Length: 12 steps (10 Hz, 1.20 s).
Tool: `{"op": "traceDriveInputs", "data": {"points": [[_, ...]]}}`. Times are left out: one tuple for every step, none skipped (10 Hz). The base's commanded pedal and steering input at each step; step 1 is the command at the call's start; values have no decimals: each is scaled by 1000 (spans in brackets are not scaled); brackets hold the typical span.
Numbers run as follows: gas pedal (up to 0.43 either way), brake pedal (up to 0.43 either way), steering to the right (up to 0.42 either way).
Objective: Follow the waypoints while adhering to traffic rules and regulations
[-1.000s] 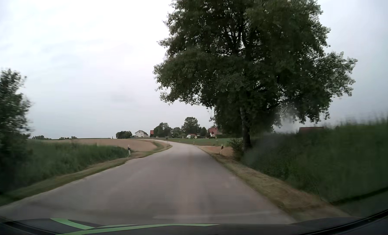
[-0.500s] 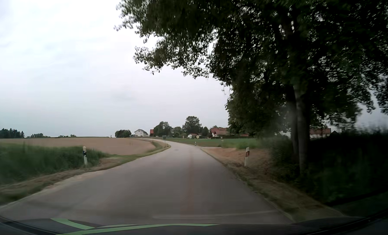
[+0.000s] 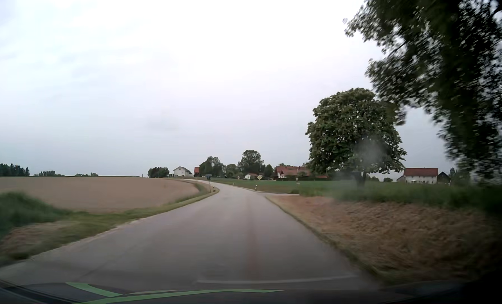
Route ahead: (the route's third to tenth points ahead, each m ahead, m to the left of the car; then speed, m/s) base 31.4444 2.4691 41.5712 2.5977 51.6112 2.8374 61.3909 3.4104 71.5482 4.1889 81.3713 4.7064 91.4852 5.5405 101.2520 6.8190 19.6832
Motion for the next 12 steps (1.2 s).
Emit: {"op": "traceDriveInputs", "data": {"points": [[87,0,-3],[87,0,-3],[87,0,-3],[87,0,-3],[87,0,-3],[87,0,-3],[87,0,-3],[87,0,-3],[87,0,-3],[87,0,-3],[87,0,-3],[87,0,-4]]}}
